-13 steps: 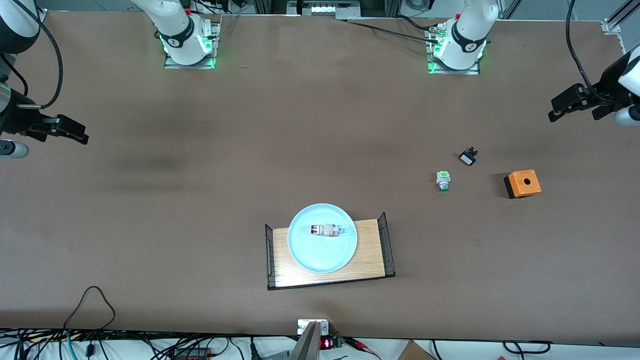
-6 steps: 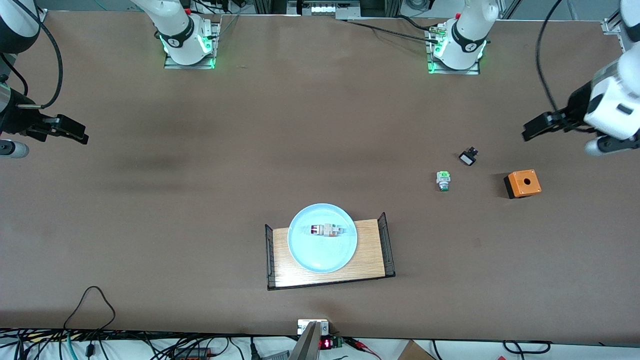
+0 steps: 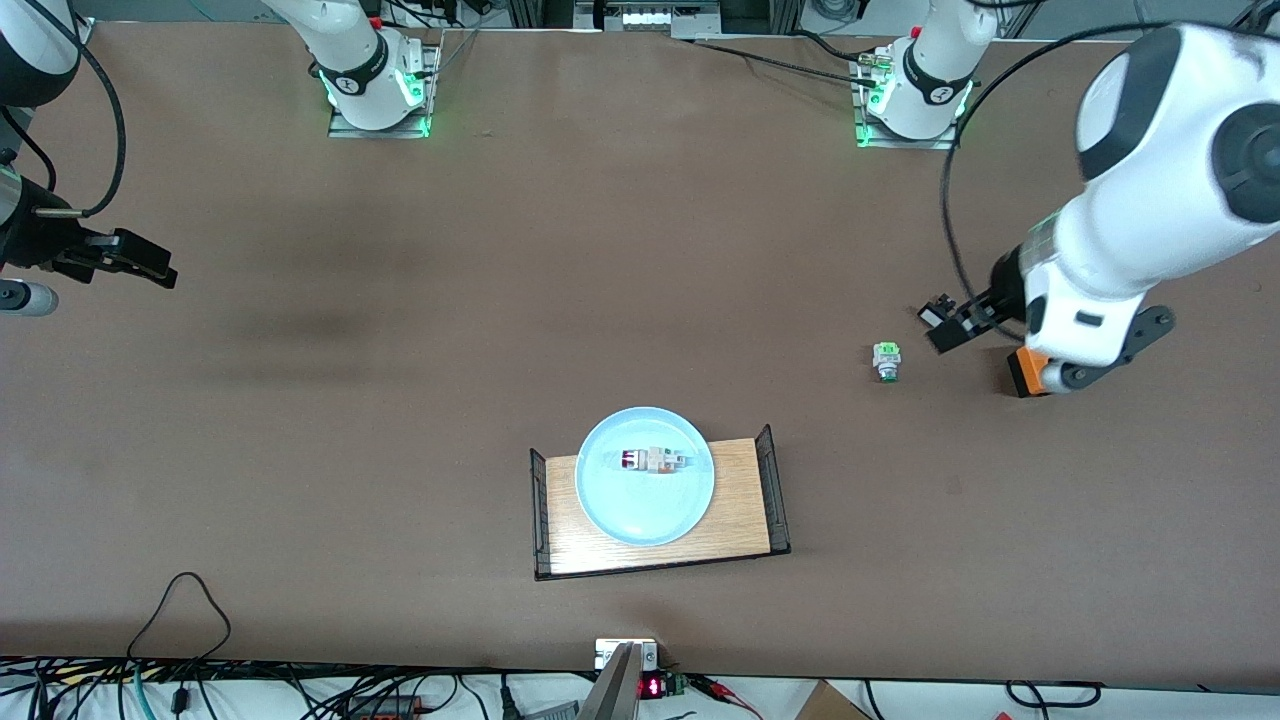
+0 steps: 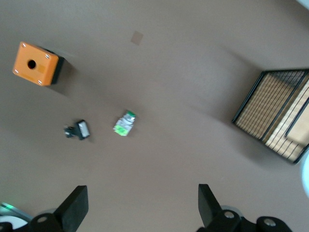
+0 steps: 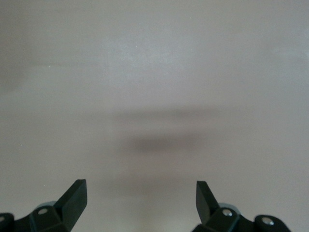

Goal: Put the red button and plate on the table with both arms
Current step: 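Reach the left gripper over the light blue plate on the tray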

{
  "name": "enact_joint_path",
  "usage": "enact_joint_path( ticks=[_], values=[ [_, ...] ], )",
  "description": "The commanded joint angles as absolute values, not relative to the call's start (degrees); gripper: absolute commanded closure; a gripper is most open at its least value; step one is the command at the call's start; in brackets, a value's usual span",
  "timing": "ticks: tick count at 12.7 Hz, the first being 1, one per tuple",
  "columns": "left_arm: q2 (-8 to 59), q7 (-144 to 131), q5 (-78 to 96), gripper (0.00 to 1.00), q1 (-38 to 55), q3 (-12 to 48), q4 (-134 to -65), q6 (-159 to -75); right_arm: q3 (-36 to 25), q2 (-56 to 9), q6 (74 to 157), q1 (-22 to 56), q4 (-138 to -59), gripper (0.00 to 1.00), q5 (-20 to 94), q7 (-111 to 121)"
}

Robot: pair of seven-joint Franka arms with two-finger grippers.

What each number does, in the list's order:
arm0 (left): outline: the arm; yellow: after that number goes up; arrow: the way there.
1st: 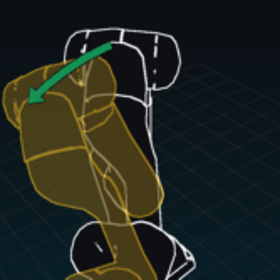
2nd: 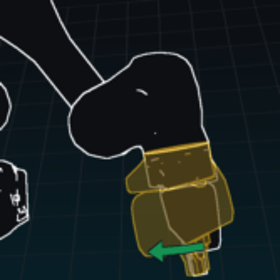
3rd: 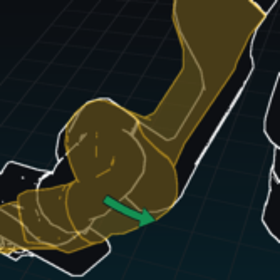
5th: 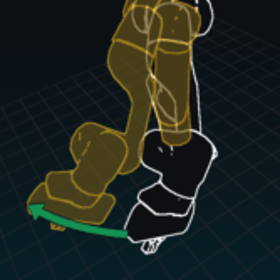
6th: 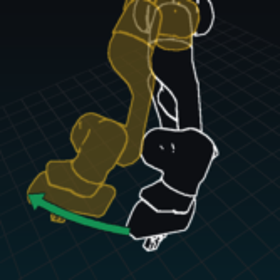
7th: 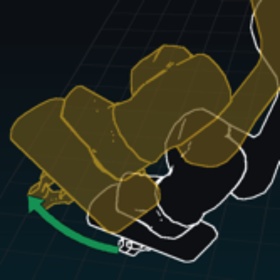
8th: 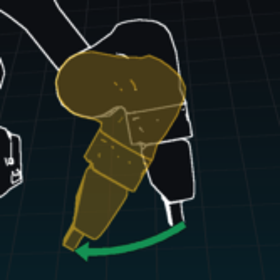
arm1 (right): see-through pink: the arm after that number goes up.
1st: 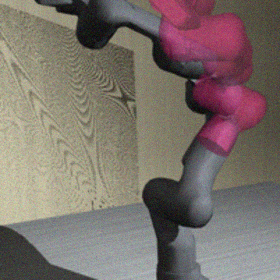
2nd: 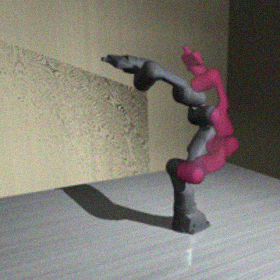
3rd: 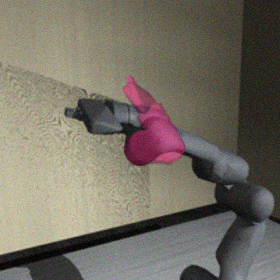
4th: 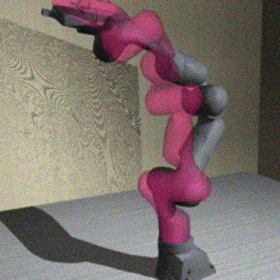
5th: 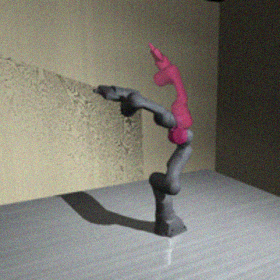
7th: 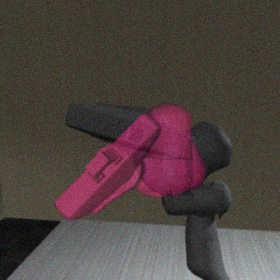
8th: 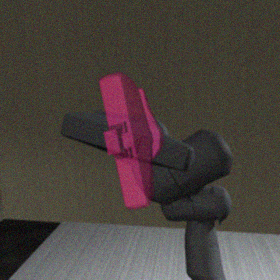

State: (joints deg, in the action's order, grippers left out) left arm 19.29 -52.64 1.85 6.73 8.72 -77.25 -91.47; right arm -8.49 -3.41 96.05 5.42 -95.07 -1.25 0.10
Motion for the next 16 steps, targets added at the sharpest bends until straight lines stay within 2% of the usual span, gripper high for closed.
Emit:
enact_joint_path(
  ticks=[1, 4, 9, 11, 14, 16],
  values=[
    [27.05, -63.59, 2.20, 0.00, 9.75, 8.35, -66.03, -90.09, -8.61, -3.43, 95.10, 5.54, -94.22, 0.00, -1.41, 0.88],
    [31.28, -71.78, 2.11, 0.00, 12.04, 8.35, -59.43, -91.05, -8.61, -3.43, 95.10, 5.54, -94.31, 0.00, -1.41, 0.88],
    [33.92, -84.44, 1.67, 0.00, 17.04, 7.74, -59.33, -100.97, -8.61, -3.43, 95.10, 5.54, -94.22, 0.00, -1.41, 0.79],
    [34.97, -88.75, 1.67, 0.00, 18.36, 7.73, -59.24, -101.42, -8.61, -3.43, 95.10, 5.54, -94.31, 0.00, -1.41, 0.88],
    [37.69, -99.89, 1.67, 0.00, 20.91, 7.65, -59.15, -106.60, -8.61, -3.43, 95.10, 5.54, -94.31, 0.00, -1.41, 0.88],
    [40.50, -104.57, 1.67, 0.00, 23.28, 6.69, -56.71, -109.41, -8.61, -3.43, 95.10, 5.54, -94.31, 0.00, -1.41, 0.88]
  ],
)
